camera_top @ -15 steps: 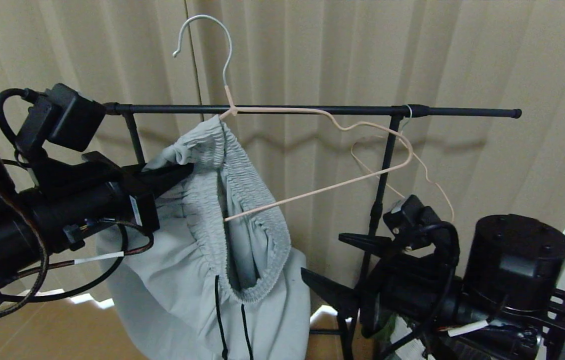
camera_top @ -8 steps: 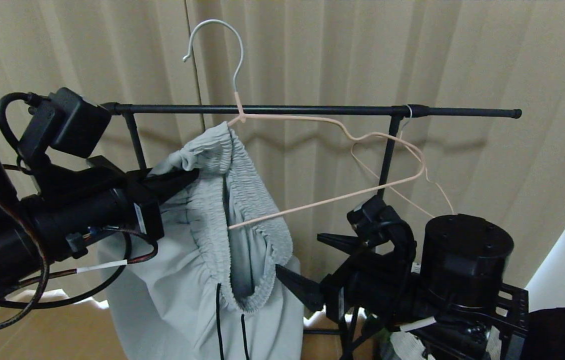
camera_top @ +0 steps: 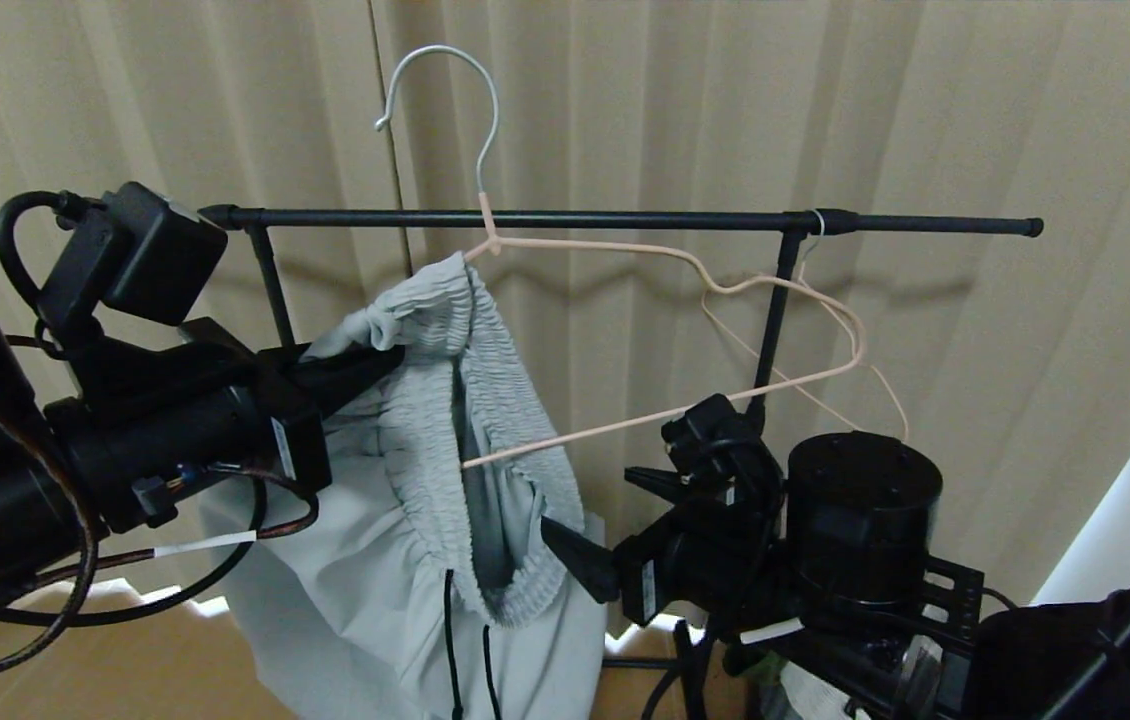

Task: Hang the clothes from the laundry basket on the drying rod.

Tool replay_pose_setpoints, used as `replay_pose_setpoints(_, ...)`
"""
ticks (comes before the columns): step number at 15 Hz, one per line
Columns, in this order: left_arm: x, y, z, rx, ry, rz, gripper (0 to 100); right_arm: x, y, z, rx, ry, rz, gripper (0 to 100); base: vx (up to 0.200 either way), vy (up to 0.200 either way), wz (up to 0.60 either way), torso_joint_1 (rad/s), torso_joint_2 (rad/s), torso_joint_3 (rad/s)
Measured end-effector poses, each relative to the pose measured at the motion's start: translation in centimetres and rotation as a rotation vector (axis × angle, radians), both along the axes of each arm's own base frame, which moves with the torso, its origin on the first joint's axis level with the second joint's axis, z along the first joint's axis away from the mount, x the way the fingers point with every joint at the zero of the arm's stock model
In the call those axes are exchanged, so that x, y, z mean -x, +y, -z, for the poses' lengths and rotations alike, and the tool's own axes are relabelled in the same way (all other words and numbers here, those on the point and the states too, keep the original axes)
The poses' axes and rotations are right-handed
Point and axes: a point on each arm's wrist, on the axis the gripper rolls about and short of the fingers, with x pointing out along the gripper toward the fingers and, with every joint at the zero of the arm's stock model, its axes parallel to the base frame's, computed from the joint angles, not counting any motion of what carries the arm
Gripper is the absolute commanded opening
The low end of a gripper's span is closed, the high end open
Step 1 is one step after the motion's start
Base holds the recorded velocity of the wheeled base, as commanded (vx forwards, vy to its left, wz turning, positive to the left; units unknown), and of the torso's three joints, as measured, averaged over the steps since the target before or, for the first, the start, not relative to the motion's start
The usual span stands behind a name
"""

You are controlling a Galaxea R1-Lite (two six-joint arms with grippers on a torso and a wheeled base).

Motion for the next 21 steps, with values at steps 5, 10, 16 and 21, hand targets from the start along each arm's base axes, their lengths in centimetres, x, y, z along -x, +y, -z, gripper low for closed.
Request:
replay_pose_setpoints(5,-0.2,0.4,0.1,-0.007,0.001,-0.041,0,-1.3,-1.0,0.1,0.005,-0.011,0.074,0,0.0,0.0,0.0,0.0,0.0,0.0)
replay_pose_setpoints(10,-0.5,1.8,1.4,-0.133,-0.031,-0.103,0,-4.3,-4.6,-0.9,0.018,-0.066,0.21,0,0.0,0.0,0.0,0.0,0.0,0.0)
replay_pose_setpoints(16,-1.6,3.4,2.2,-0.218,-0.158,-0.228,0,-6.9,-7.2,-2.1,0.005,-0.11,0.321,0,0.0,0.0,0.0,0.0,0.0,0.0)
replay_pose_setpoints(21,-2.4,4.8,4.0,-0.318,-0.158,-0.294,0,-7.7,-7.6,-2.3,0.008,-0.124,0.34,0,0.0,0.0,0.0,0.0,0.0,0.0)
